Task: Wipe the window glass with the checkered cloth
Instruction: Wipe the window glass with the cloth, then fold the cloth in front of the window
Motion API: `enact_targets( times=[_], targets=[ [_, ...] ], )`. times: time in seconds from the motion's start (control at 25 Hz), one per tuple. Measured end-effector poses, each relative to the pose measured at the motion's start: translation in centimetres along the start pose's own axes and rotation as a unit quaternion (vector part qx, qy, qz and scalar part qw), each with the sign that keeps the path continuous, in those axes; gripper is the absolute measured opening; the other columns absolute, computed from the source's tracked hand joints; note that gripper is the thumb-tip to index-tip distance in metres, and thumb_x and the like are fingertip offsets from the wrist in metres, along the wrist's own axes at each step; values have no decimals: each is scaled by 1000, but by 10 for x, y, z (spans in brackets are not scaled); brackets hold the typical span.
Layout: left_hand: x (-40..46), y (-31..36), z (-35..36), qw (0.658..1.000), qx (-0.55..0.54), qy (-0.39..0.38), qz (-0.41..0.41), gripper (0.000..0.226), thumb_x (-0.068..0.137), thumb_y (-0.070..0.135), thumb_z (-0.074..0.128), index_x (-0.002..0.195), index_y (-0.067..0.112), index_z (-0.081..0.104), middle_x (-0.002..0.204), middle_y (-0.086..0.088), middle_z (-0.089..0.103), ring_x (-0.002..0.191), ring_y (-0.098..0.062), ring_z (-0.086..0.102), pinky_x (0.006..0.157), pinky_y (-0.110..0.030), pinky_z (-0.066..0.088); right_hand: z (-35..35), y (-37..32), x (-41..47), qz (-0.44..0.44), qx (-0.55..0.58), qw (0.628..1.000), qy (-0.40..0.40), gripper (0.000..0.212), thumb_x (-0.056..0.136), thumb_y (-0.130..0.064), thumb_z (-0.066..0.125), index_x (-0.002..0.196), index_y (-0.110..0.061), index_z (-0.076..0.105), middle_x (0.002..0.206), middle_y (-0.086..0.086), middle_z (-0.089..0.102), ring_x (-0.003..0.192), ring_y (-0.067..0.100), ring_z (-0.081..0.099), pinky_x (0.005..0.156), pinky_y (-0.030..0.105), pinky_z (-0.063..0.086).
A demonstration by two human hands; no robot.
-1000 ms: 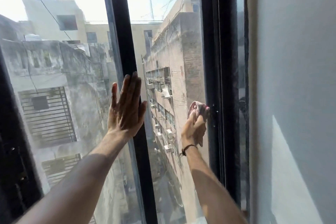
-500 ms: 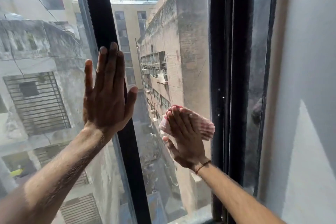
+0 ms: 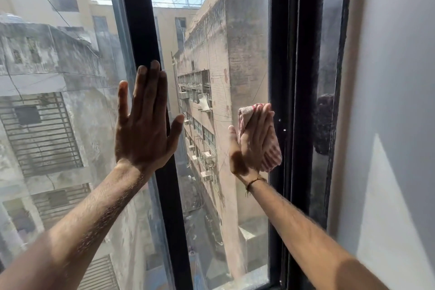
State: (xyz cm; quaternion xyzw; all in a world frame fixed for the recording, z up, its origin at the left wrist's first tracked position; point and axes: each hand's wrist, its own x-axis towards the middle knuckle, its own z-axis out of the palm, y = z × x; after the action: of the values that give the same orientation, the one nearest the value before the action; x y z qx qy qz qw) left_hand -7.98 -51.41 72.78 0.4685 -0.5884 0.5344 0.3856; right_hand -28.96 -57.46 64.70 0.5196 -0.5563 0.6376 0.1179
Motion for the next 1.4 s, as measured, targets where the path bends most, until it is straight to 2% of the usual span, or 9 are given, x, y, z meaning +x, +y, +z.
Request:
enact_targets(
  times=[0.28, 0.48, 0.68, 0.88, 1.0, 1.08, 1.2, 1.32, 1.4],
  targets=[
    [-2, -3, 1, 1000, -7, -5, 3, 83, 107, 58, 17, 170, 6, 13, 179, -14, 13, 168, -30, 12, 134, -58, 10, 0, 52, -72, -390, -122, 905, -119, 85, 100, -34, 60, 166, -11, 11, 177, 5, -9, 165, 28, 2, 134, 55, 13],
    [-1, -3, 7, 1000, 1, 3, 9, 86, 105, 62, 14, 171, 7, 10, 180, -12, 10, 168, -28, 8, 134, -57, 7, 9, 10, -1, -73, -62, 995, 15, 84, 105, -53, 42, 165, -5, 8, 175, 15, 10, 163, 34, 16, 134, 51, 10],
    [-4, -7, 10, 1000, 16, -12, 3, 86, 104, 61, 20, 171, 8, 10, 180, -12, 8, 169, -27, 5, 135, -50, -4, 18, -9, -9, -310, -10, 950, -41, 65, 108, -29, 42, 166, -8, 18, 176, 10, 8, 165, 25, 2, 136, 48, 4],
    [4, 4, -13, 995, -34, -85, -29, 83, 106, 57, 16, 170, 4, 11, 178, -20, 10, 167, -34, 8, 132, -60, 1, -30, -13, -5, -290, -5, 948, -127, 64, 98, 10, 52, 159, -2, 39, 168, 14, 37, 159, 29, 32, 133, 45, 27],
    [-48, 24, -46, 978, -132, -143, -79, 77, 108, 47, 30, 168, -1, 18, 176, -29, 10, 165, -42, 10, 133, -58, 0, -65, -31, -16, -109, 103, 961, -234, 63, 93, 18, 45, 153, -4, 50, 161, 19, 47, 151, 32, 46, 130, 39, 33],
    [-103, 42, -75, 957, -196, -176, -121, 67, 108, 35, 45, 164, 0, 34, 173, -23, 27, 161, -38, 27, 133, -53, 20, -89, -38, -35, 95, 227, 924, -292, 51, 99, 8, 50, 145, -10, 61, 133, 15, 73, 114, 26, 70, 103, 38, 60],
    [-157, 64, -114, 810, -381, -265, -359, 60, 103, 45, 47, 152, 10, 50, 149, -13, 56, 135, -26, 57, 111, -40, 49, -112, -41, -81, 332, 385, 758, -408, 23, 105, -6, 53, 113, -14, 74, 83, -3, 77, 73, 15, 71, 57, 24, 61],
    [-209, 64, -148, 520, -510, -355, -585, 52, 104, 53, 48, 127, 10, 67, 127, -12, 72, 108, -22, 67, 91, -36, 51, -113, -44, -151, 410, 400, 670, -472, 20, 109, -10, 51, 109, -6, 70, 97, 12, 74, 82, 25, 72, 89, 42, 63],
    [-260, 60, -172, 438, -515, -373, -636, 38, 104, 39, 56, 112, 7, 74, 107, -9, 75, 91, -20, 66, 83, -34, 51, -109, -45, -212, 446, 387, 643, -487, 26, 110, -10, 49, 125, -1, 68, 109, 18, 74, 93, 28, 74, 102, 50, 59]
  ],
)
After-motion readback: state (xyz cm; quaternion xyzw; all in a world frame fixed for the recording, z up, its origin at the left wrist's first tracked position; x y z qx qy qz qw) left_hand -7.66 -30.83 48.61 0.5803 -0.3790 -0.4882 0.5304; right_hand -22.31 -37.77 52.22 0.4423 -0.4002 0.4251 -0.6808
